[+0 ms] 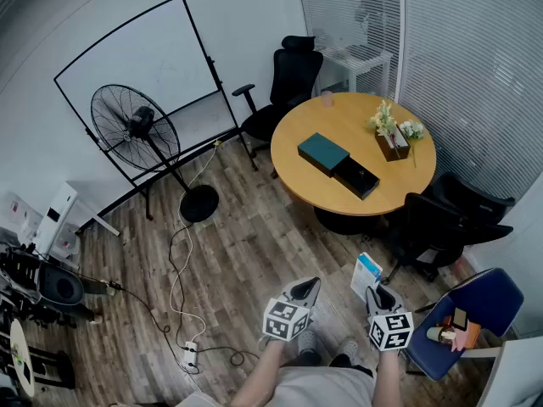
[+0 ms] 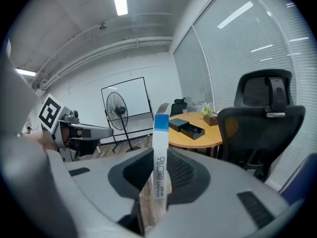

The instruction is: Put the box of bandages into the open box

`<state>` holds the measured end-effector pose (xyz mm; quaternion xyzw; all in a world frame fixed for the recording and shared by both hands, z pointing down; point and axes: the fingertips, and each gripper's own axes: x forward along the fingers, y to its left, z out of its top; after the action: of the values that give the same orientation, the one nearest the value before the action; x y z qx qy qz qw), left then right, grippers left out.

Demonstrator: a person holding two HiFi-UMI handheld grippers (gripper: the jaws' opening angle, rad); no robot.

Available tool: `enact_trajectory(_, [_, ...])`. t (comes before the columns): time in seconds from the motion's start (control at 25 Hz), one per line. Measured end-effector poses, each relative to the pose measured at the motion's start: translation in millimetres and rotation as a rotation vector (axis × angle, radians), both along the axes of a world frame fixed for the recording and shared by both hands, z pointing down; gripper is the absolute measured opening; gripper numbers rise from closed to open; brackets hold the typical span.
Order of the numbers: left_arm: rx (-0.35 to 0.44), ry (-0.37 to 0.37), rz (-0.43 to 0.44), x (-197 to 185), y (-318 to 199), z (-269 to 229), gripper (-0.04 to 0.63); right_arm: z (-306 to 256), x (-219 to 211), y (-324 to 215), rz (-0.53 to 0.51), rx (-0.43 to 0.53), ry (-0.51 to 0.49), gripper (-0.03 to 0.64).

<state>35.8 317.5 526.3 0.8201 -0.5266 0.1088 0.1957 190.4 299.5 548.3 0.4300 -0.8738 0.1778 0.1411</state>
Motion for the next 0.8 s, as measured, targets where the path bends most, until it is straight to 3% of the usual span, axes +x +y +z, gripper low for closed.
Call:
enact_trajectory(0.24, [0.005,-0.003,-0.028,-16,0,7,0.009,2,-21,-7,-0.038,0.005,-0.002,0.077])
enact_trajectory(0.8, [-0.003,0.029,-0.02,-53,-5,13,0.009,4,-43,-18,0.025,0.006,-0.042,0.077])
